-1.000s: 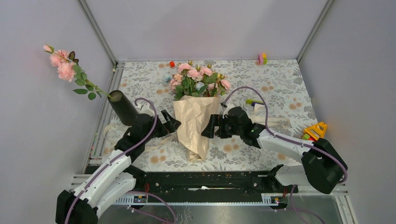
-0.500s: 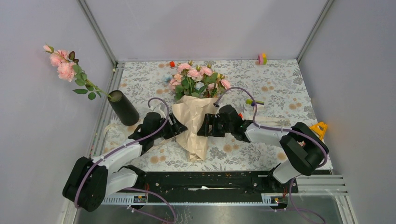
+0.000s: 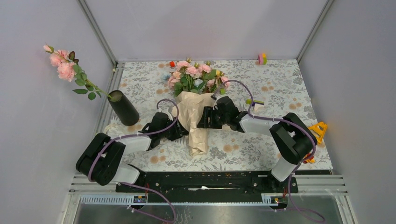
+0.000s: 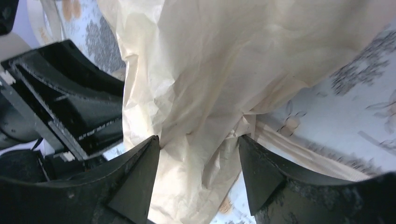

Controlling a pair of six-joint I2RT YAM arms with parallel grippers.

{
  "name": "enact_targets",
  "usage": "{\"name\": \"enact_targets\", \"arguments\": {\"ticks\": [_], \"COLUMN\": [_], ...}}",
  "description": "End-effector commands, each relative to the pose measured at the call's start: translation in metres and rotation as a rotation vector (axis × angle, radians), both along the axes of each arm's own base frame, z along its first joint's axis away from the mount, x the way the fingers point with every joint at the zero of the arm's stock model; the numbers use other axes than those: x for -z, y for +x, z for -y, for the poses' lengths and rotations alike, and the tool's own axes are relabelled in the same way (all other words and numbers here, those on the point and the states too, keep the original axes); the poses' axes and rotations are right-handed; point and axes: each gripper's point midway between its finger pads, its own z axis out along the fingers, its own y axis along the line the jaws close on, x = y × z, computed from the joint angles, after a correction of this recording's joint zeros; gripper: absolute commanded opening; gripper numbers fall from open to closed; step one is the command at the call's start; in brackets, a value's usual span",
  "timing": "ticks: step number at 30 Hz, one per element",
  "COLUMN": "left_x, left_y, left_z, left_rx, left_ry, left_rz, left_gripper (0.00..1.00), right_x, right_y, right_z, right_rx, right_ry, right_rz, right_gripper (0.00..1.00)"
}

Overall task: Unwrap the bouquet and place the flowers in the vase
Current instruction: Unfold the wrapping paper at the center of the board.

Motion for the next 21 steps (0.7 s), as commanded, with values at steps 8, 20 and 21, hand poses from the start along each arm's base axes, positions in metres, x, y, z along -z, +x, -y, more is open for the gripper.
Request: {"name": "enact_targets", "arguments": {"ticks": [8, 20, 21], "left_x": [-0.02, -0.034, -0.037], "left_y": [0.047, 0.06, 0.06], "left_z": [0.052, 0.041, 0.036], "left_rx": [0.097, 0.06, 0.048], "left_ry": [-0.085, 0.023, 0.043], "left_rz": [0.092, 0.133, 0.141], "left_gripper": [0.36, 0.56, 0.61], "right_x": [-0.02, -0.042, -0.047], "right_y": [0.071, 0.074, 0.072], "right_z": [0.006, 0.044, 0.049], "right_rx": [-0.028, -0.06, -0.063], "right_ry": [-0.002, -0.188, -0.204], "right_rz": [0.135, 0.246, 0.259], "right_gripper": [0.67, 0.76, 0.78]}}
